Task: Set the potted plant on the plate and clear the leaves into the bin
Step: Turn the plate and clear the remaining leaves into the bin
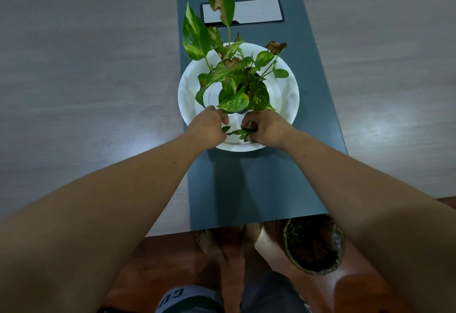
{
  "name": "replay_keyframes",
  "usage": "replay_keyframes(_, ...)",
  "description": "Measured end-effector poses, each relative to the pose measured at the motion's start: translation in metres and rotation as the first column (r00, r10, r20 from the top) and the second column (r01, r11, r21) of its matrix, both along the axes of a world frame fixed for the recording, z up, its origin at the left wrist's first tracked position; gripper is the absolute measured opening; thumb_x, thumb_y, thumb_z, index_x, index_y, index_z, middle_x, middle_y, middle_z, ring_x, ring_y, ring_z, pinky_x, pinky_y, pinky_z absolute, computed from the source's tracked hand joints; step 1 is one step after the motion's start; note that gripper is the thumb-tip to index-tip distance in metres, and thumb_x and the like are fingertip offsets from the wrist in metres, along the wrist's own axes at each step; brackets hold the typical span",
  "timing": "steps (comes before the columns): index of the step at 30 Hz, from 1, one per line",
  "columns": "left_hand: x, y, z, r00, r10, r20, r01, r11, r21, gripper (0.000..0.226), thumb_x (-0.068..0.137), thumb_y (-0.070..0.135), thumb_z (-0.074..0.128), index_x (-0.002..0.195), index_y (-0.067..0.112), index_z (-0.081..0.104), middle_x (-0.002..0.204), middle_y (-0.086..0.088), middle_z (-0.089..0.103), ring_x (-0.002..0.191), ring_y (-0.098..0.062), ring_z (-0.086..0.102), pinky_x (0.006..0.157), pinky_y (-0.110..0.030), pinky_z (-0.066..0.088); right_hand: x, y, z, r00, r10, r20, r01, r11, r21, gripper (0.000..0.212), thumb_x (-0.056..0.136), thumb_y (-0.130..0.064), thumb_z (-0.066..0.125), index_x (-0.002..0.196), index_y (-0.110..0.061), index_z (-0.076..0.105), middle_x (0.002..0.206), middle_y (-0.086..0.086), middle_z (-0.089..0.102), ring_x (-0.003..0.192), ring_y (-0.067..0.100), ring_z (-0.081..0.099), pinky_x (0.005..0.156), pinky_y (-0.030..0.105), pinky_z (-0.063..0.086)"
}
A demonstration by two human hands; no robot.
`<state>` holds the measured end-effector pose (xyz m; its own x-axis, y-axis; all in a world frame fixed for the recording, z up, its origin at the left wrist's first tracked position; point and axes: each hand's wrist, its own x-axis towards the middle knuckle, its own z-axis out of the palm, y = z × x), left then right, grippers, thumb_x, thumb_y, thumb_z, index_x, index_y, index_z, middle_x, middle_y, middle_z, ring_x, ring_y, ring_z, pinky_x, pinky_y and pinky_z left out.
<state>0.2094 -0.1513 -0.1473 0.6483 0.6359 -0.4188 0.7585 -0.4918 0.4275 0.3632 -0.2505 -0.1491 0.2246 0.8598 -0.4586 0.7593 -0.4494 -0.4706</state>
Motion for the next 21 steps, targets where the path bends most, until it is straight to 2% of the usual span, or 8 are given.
replay_keyframes(2,-0.001,0.002,0.000,1.000,0.001,0.005,-0.001,1.000,0.008,0.032,0.077,0.006,0.066,0.107,0.018,0.063,0.102,-0.002,0.047,0.089,-0.022,0.055,0.071,-0.028,0.042,0.001,-0.002,-0.002,1.000,0.004,-0.022,-0.003,0.999,0.040,0.031,0.078,-0.013,0.071,0.107,-0.022,0.065,0.098,-0.003,0.061,0.091,0.020,0.059,0.075,0.025,0.045)
replay_keyframes(5,-0.001,0.002,-0.001,1.000,-0.001,0.014,0.001,1.000,0.020,0.030,0.075,0.018,0.070,0.105,0.019,0.063,0.105,-0.002,0.049,0.091,-0.021,0.057,0.074,-0.030,0.047,-0.003,-0.001,-0.004,0.998,0.007,-0.061,-0.002,0.997,0.082,0.037,0.076,-0.024,0.077,0.110,-0.023,0.063,0.097,-0.007,0.056,0.086,0.014,0.054,0.074,0.022,0.040)
replay_keyframes(7,0.000,0.000,-0.002,1.000,0.007,0.016,-0.007,0.999,0.037,0.033,0.074,0.023,0.072,0.105,0.019,0.063,0.109,-0.004,0.052,0.091,-0.021,0.057,0.074,-0.031,0.047,-0.007,0.002,-0.007,0.999,0.039,-0.012,-0.038,0.995,0.094,0.037,0.076,-0.030,0.077,0.109,-0.021,0.064,0.098,-0.007,0.054,0.088,0.014,0.053,0.076,0.023,0.040)
replay_keyframes(11,0.003,-0.002,-0.004,1.000,-0.003,0.003,0.003,0.998,0.056,0.032,0.075,0.019,0.072,0.105,0.019,0.064,0.105,-0.003,0.051,0.093,-0.023,0.058,0.070,-0.029,0.042,-0.012,0.007,-0.008,0.992,0.118,0.037,-0.120,0.990,0.076,0.021,0.081,-0.022,0.071,0.102,-0.016,0.070,0.108,0.002,0.061,0.099,0.021,0.059,0.087,0.032,0.048)
replay_keyframes(14,0.002,-0.002,-0.006,0.999,-0.033,0.029,0.032,0.998,0.049,0.024,0.076,0.014,0.069,0.100,0.019,0.068,0.109,-0.003,0.055,0.088,-0.021,0.057,0.069,-0.028,0.041,-0.010,0.008,-0.003,0.990,0.140,0.035,-0.142,0.988,0.055,0.014,0.085,-0.013,0.067,0.096,-0.010,0.075,0.102,0.004,0.064,0.099,0.023,0.062,0.088,0.033,0.049)
replay_keyframes(18,0.002,-0.005,-0.010,0.996,-0.049,0.081,0.045,0.998,0.054,0.022,0.080,0.002,0.064,0.093,0.015,0.075,0.107,-0.008,0.063,0.092,-0.025,0.063,0.070,-0.027,0.045,-0.001,0.009,0.002,0.995,0.093,0.025,-0.093,0.996,0.005,0.015,0.087,-0.009,0.065,0.095,-0.011,0.077,0.104,0.003,0.070,0.095,0.018,0.061,0.081,0.024,0.047)
replay_keyframes(21,0.001,-0.008,-0.012,0.994,-0.025,0.103,0.017,0.997,0.076,0.019,0.078,0.007,0.066,0.092,0.015,0.077,0.103,-0.007,0.060,0.093,-0.022,0.061,0.072,-0.025,0.045,0.005,0.007,0.005,1.000,0.017,0.020,-0.017,1.000,0.020,0.016,0.087,-0.012,0.065,0.095,-0.015,0.078,0.103,0.001,0.073,0.098,0.015,0.059,0.079,0.015,0.040)
